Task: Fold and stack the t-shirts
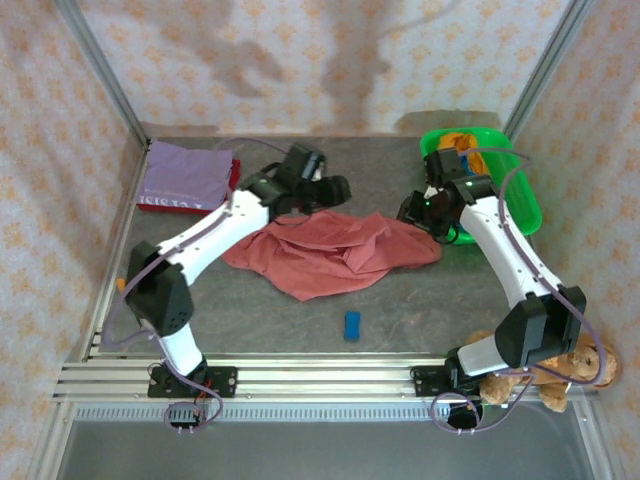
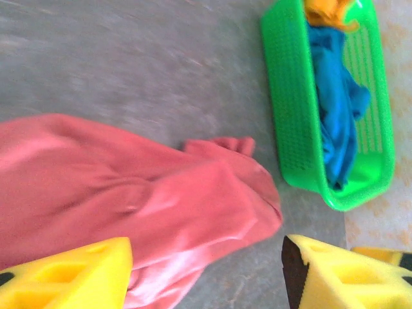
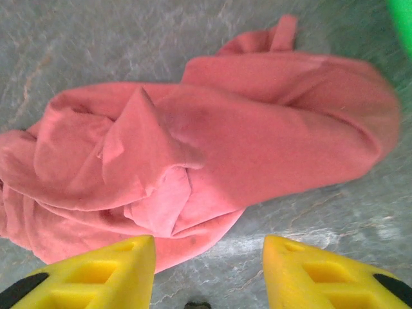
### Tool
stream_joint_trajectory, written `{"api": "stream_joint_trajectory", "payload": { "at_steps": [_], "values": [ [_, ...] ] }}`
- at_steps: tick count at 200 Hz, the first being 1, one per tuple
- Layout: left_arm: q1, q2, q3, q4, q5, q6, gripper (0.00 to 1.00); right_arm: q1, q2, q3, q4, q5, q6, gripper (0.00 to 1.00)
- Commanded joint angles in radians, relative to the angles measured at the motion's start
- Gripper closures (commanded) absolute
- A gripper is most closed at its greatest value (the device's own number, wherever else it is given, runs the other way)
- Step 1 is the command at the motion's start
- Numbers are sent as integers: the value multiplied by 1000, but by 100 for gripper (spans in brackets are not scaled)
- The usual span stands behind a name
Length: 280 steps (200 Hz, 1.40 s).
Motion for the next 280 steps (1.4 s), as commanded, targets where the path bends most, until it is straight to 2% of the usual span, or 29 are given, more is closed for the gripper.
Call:
{"api": "stream_joint_trajectory", "payload": {
  "at_steps": [1, 51, 63, 78, 103, 136, 216, 280],
  "values": [
    [82, -100, -112, -33, -24, 20, 37, 8, 25, -29, 61, -64, 30, 54],
    [300, -320, -349, -77, 38, 53, 38, 2, 69, -106, 147, -59, 23, 59],
    [330, -356, -386, -90, 50, 62, 38, -12, 43, -165, 227, -55, 48, 60],
    [361, -392, -428, -106, 56, 71, 38, -29, 22, -230, 335, -109, 94, 62],
    [400, -436, -486, -121, 62, 82, 38, -32, 49, -259, 399, -165, 131, 62],
    [426, -473, -527, -130, 59, 84, 39, -30, 48, -304, 514, -160, 156, 62],
    [445, -495, -515, -171, 54, 100, 39, -31, 183, -228, 573, -252, 175, 63],
    [473, -530, -525, -197, 53, 111, 39, -30, 200, -243, 712, -285, 249, 62]
  ]
}}
